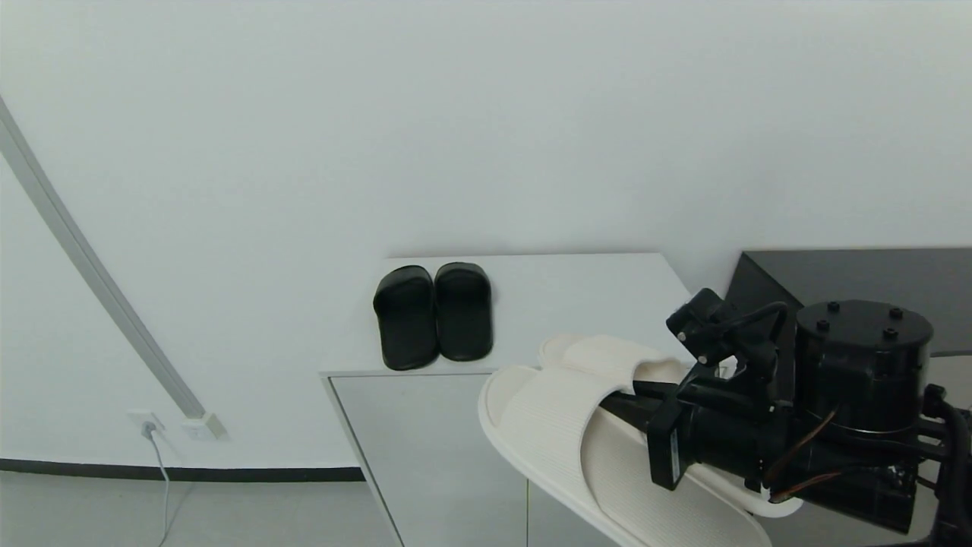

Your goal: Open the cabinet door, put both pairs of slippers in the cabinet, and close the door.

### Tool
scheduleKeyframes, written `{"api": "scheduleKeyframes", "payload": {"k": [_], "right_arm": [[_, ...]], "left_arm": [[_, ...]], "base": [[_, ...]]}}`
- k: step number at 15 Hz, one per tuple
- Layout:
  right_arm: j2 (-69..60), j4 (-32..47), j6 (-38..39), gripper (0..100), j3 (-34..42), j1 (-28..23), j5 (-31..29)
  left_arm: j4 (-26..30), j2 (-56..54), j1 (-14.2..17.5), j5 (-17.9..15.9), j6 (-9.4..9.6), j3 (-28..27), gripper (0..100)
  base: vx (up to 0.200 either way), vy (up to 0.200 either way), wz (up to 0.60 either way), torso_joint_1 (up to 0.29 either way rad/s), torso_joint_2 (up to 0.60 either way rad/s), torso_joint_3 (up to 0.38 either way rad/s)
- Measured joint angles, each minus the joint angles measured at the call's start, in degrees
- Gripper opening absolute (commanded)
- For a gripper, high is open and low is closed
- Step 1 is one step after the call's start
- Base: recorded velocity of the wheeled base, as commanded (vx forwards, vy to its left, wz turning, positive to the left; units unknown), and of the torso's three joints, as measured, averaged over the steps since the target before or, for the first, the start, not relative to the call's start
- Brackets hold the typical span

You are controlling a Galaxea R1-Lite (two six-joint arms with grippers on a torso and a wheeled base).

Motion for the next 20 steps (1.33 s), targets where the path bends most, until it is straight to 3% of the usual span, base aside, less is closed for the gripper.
{"api": "scheduleKeyframes", "payload": {"k": [15,20], "right_arm": [[0.3,0.1,-1.0,0,1.0,-0.1,0.9],[0.3,-0.4,-1.2,0,1.9,0.0,1.0]], "left_arm": [[0.0,0.0,0.0,0.0,0.02,0.0,0],[0.0,0.0,0.0,0.1,0.11,0.0,0]], "base": [[0.000,0.000,0.00,0.000,0.00,0.000],[0.000,0.000,0.00,-0.156,0.36,0.199]]}}
